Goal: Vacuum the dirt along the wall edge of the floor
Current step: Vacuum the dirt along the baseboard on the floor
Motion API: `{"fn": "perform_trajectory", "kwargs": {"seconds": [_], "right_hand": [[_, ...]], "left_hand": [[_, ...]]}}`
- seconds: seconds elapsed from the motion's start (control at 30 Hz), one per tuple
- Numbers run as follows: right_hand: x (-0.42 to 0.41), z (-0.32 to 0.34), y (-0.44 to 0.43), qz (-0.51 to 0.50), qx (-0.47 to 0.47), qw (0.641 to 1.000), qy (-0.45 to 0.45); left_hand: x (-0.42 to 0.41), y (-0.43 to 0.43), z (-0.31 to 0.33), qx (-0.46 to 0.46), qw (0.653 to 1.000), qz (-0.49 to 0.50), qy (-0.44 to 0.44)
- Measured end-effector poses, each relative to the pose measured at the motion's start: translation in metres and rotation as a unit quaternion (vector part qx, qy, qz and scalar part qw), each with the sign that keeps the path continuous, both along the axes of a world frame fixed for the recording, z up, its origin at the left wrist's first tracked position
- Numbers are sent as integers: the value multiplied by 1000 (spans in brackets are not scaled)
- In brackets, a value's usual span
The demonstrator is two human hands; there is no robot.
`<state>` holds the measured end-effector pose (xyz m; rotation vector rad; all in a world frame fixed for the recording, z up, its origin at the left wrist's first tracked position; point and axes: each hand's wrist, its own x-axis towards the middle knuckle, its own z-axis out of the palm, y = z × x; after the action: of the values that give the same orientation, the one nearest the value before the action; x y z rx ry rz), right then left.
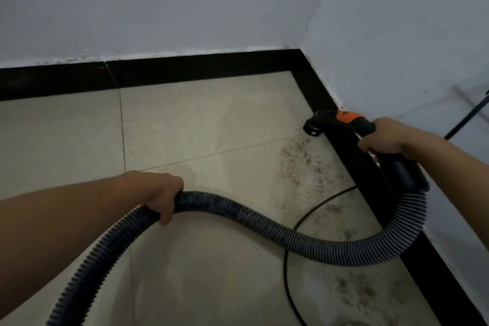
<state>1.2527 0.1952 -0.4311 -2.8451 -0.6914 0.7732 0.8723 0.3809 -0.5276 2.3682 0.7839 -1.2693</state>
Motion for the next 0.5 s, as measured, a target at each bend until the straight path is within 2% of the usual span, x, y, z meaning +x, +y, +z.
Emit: {"fn": "perform_trajectory", "kwargs": {"seconds": [0.23,0.33,0.5], "right_hand": [[-35,-16,5,43,71,995,58],[-42,-16,12,33,103,988,112],[-58,-3,40,9,215,942,257]], "left_hand": [[-19,3,3,32,999,-22,25],[-28,5,3,41,998,-25,29],[-44,11,2,53,998,-1,43]]}}
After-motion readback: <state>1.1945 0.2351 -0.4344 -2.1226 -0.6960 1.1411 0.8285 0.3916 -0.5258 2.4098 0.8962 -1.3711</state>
